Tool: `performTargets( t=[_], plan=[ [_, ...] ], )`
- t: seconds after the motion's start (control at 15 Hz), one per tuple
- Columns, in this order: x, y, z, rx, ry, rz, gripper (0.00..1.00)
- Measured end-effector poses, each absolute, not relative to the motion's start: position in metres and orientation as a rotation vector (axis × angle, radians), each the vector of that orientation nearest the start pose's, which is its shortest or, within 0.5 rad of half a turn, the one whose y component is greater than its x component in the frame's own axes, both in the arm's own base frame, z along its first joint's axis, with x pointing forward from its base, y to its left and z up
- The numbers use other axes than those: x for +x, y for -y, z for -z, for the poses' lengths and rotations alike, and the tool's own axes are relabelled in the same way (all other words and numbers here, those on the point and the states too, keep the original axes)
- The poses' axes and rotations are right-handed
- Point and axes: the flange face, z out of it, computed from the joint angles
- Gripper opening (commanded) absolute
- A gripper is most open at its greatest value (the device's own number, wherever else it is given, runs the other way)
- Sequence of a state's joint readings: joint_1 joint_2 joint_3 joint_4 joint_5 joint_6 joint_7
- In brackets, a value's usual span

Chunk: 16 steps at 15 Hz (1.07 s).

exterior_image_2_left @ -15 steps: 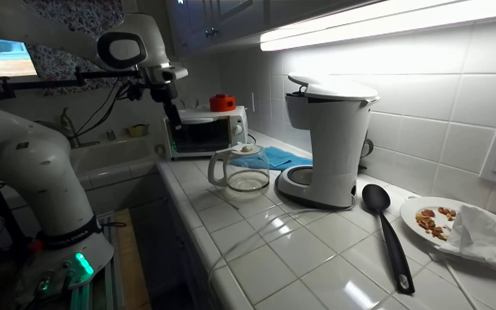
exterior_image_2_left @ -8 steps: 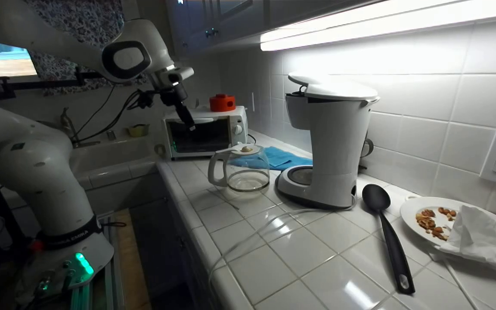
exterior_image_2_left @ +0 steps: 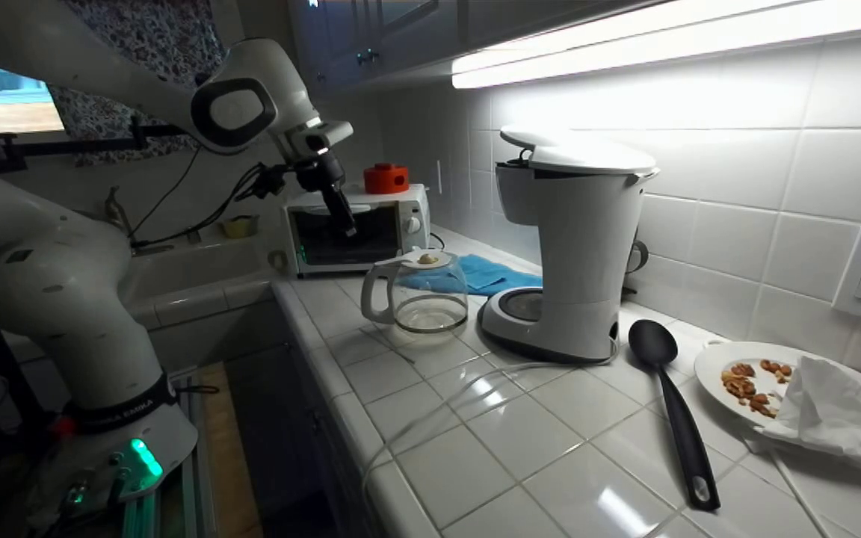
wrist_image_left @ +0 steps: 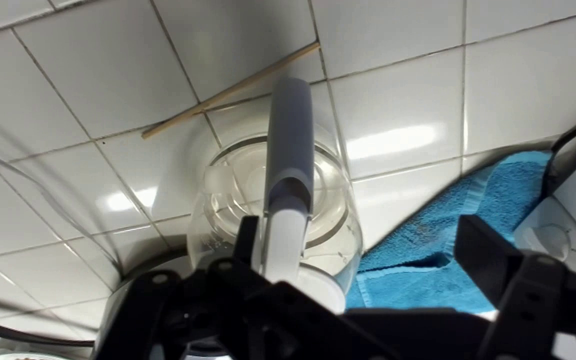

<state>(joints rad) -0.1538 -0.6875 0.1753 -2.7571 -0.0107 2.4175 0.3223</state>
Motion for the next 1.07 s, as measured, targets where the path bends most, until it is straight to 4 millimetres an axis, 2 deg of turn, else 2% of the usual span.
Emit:
performTargets(
  t=[0.47,1.07],
  plan=[
    [0.365,0.02,-0.439,-3.138,-0.577,0.582,1.0],
    [0.379,0.021,-0.415,-3.136,-0.546,0.564,1.0]
  ],
)
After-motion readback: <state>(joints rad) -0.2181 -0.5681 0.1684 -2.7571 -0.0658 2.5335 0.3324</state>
